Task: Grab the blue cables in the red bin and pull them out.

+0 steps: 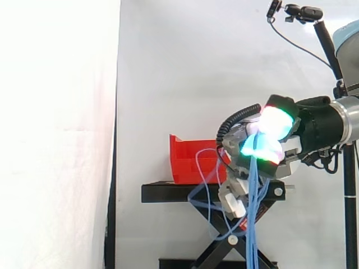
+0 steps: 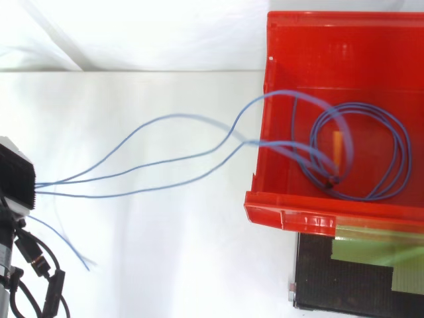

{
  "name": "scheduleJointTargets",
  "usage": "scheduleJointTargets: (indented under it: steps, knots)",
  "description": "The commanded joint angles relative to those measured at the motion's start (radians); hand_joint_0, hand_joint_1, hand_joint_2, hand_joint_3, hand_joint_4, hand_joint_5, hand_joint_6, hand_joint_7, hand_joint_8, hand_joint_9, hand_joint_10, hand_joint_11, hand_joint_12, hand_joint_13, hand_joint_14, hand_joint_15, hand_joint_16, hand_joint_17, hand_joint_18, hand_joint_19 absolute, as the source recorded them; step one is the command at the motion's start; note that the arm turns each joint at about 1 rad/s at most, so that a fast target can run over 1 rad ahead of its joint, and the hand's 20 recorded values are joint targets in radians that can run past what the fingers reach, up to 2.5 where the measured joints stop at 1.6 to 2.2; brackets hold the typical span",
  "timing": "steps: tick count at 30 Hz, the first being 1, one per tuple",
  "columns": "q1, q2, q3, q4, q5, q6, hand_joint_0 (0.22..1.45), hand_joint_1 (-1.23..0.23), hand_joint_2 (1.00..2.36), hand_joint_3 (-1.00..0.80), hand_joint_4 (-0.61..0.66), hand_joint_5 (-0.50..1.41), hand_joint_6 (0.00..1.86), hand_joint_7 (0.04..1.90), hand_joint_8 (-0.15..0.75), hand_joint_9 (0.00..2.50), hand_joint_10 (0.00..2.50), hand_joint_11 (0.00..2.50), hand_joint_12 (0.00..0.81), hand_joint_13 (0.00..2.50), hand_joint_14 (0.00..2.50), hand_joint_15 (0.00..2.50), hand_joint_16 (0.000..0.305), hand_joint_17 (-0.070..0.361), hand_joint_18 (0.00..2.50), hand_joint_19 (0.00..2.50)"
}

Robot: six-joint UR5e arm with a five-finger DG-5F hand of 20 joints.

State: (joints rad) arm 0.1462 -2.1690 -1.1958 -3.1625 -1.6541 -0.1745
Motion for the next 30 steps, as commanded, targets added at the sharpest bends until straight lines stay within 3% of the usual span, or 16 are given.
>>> scheduleJointTargets:
  steps: [1,15,30]
  knots:
    - [-0.004,0.0,-0.001,0.013,-0.003,0.338,0.87,-0.76,1.0,-1.0,0.16,0.86,0.74,0.35,0.295,0.81,0.01,0.5,0.342,0.64,0.02,0.73,0.038,0.086,0.44,0.65]
    - [-0.005,0.0,-0.001,0.142,-0.004,0.266,0.86,-0.76,1.0,-1.0,0.18,0.87,0.64,0.35,0.291,0.78,0.01,0.47,0.346,0.66,0.02,0.76,0.039,0.087,0.43,0.65]
    - [-0.007,0.0,-0.001,0.145,-0.016,0.198,0.84,-0.76,1.0,-1.0,0.19,0.87,0.59,0.35,0.293,0.75,0.01,0.45,0.349,0.65,0.02,0.75,0.039,0.087,0.43,0.65]
